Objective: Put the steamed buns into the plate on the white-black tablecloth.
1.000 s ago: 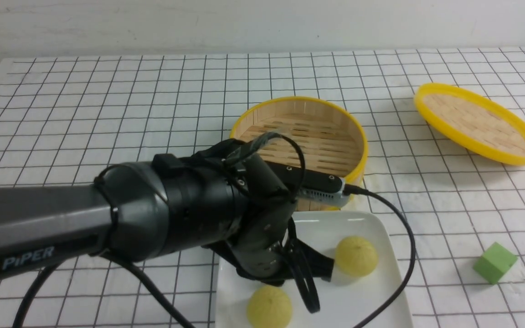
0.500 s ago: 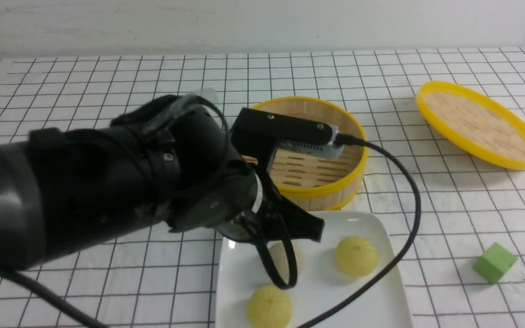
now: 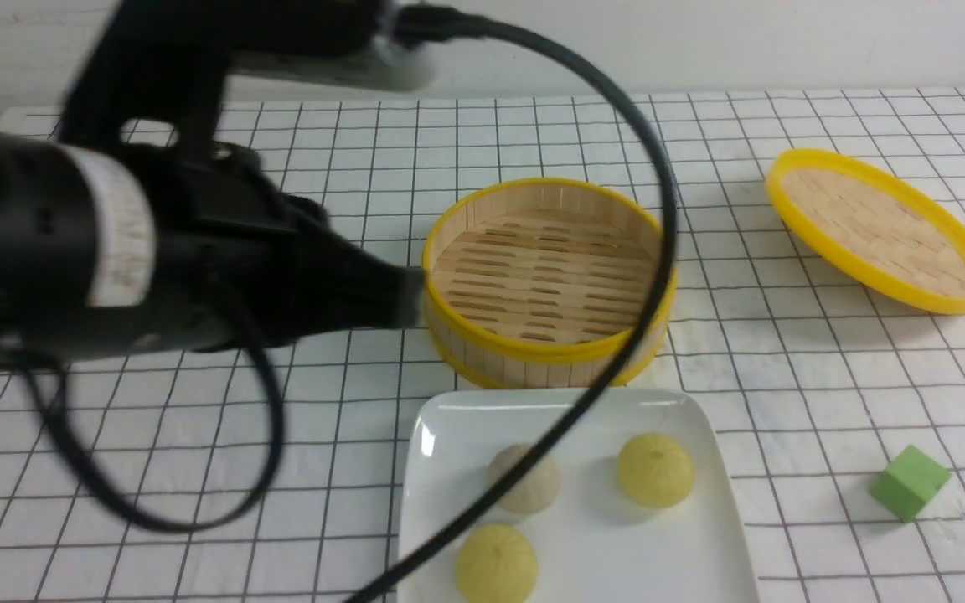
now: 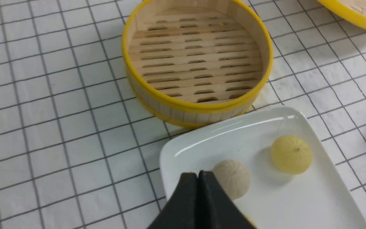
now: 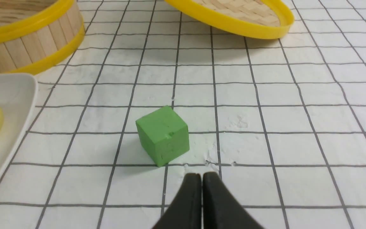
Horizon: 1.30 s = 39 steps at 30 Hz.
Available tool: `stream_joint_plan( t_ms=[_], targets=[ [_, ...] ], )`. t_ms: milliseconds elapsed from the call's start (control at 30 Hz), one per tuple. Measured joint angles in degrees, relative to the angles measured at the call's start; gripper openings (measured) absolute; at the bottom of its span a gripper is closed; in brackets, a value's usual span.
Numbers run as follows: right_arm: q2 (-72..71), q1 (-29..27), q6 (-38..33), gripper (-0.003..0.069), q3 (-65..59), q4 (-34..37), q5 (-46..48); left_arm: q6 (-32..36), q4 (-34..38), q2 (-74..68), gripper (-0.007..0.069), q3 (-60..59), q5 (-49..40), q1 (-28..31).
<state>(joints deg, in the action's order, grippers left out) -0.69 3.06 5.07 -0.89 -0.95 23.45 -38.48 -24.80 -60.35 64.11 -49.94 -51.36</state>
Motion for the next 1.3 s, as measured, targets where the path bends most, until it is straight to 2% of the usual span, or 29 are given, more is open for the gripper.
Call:
stream_joint_plan(
  t_ms=[133, 267, 367, 400, 433, 500, 667, 800, 1133, 1200, 1300],
  targets=[
    [0.0, 0.0, 0.0, 0.0038, -0.1, 0.0, -0.1, 0.0, -0.5, 9.7, 0.0002, -2.4, -5.9, 0.0],
    [0.0, 0.0, 0.0, 0.0045, -0.1, 0.0, -0.1, -0.5, -0.7, 18.5, 0.0002, -11.8, -4.2, 0.0],
    [0.0, 0.0, 0.0, 0.0050, -0.1, 0.0, -0.1, -5.0, -3.5, 25.1, 0.0002, -23.5, 8.7, 0.0],
    [0.0, 0.0, 0.0, 0.0051, -0.1, 0.0, -0.1, -5.4, -3.7, 25.5, 0.0002, -24.2, 9.8, 0.0],
    [0.0, 0.0, 0.0, 0.0053, -0.1, 0.0, -0.1, -9.8, -6.2, 28.3, 0.0002, -28.6, 18.0, 0.0],
    [0.0, 0.0, 0.0, 0.0057, -0.1, 0.0, -0.1, -16.2, -9.8, 31.3, 0.0002, -34.9, 29.0, 0.0],
    [0.0, -0.1, 0.0, 0.0065, -0.1, 0.0, -0.1, -23.3, -15.1, 33.1, 0.0006, -41.4, 40.6, 0.0],
    [0.0, -0.2, 0.0, 0.0072, -0.1, 0.0, -0.1, -24.4, -17.8, 33.0, 0.0012, -44.7, 40.8, 0.0],
    [0.0, -0.3, 0.0, 0.0083, -0.1, 0.0, -0.1, -28.0, -18.2, 33.0, 0.0020, -45.7, 37.5, 0.0],
    [0.0, -0.3, 0.0, 0.0087, -0.1, 0.0, -0.1, -25.3, -15.6, 33.7, 0.0019, -45.7, 35.4, 0.4],
    [0.0, -0.3, 0.0, 0.0093, -0.1, 0.0, -0.1, -14.8, -3.4, 36.4, 0.0020, -45.7, 29.5, 5.0]
  ],
)
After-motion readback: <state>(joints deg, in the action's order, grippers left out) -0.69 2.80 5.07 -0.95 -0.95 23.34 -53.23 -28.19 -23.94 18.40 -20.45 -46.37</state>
